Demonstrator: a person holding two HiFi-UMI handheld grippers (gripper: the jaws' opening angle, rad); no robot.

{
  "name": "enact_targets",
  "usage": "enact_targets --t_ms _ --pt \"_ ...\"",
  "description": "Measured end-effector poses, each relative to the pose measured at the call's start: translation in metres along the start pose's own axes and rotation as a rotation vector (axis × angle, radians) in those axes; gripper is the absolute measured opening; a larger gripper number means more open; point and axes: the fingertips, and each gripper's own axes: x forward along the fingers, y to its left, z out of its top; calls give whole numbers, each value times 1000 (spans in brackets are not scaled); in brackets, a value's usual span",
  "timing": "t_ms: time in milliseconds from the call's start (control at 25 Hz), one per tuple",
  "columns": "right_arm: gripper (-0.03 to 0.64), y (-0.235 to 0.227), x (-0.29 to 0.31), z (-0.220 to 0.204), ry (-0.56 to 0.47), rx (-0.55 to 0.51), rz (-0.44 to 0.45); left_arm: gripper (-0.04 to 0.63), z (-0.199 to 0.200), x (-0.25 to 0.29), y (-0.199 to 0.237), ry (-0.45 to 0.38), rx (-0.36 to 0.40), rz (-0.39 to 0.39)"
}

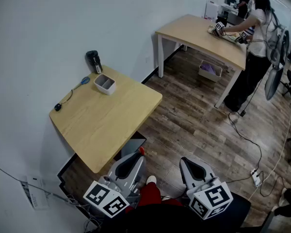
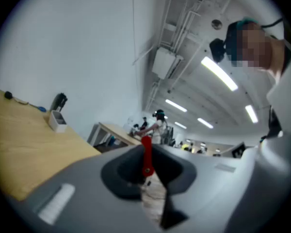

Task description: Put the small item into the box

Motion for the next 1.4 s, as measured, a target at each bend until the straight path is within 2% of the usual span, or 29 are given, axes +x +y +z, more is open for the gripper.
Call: enact_targets --t_ms 160,520,800,1400 --pt "8 0 7 -2 1 4 4 54 2 2 8 8 25 12" --pt "8 -13 25 -11 26 43 -19 54 -2 14 30 39 11 42" --pt "8 -19 68 -5 32 47 -24 54 2 35 61 68 44 74" --pt "8 1 161 33 6 -20 3 54 50 50 139 10 85 138"
